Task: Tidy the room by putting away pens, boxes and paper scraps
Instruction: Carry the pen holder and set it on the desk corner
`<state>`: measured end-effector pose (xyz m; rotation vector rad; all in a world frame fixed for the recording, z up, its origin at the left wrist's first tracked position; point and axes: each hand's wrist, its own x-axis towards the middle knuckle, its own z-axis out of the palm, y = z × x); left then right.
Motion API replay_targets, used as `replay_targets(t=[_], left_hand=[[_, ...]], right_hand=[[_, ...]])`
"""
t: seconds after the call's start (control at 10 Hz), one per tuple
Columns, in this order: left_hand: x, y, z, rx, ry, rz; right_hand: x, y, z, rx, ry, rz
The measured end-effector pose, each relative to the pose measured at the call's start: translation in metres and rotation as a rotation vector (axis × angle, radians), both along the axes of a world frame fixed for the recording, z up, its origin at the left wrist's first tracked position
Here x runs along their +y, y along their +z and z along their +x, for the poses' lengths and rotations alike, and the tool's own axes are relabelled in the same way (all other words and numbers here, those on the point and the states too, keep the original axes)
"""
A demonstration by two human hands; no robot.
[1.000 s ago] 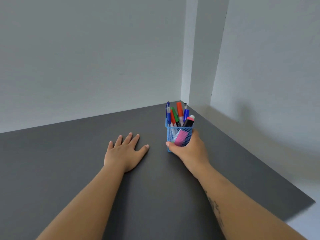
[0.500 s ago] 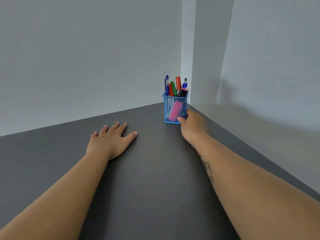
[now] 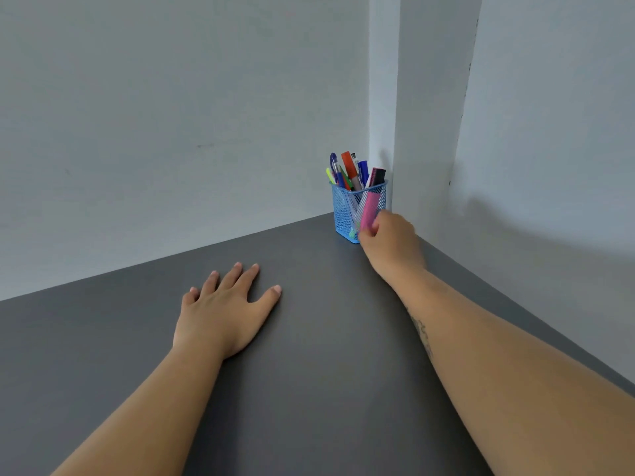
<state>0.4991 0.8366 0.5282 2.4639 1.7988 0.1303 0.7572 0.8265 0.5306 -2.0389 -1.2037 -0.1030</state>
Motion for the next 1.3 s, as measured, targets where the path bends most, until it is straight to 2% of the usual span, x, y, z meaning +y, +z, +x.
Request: replay_targets(t=[0.1,0.2,0.5,0.9,1.1,1.3], left_hand=[[-0.003,0.0,-0.001,-0.002,0.003,0.002],[-0.004,0.0,-0.002,-0.005,0.005,0.003],[-0.001,0.0,0.0,-0.011,0.004,0.013],[0.003,-0.003,-0.002,0.001,0.005,0.01],[0.004,-0.001,0.0,0.015,0.014,0.006],[0.001,-0.001,-0.001,0.016,0.009,-0.007]], right_hand=[[-0.005,-0.004,-0.009,-0.162,0.159,-0.043],[-0.002,-0.006,-0.011,-0.246,0.163,-0.16],[0.029,-0.009,0.001,-0.205,0.068,-0.433],[0.025,-0.008,-0.001,-0.214,0.063,-0.514],[-0.037,-0.001,-0.029,-0.196,0.188,-0.628],[-0.155,0.006,-0.077,-0.202,0.243,-0.648]])
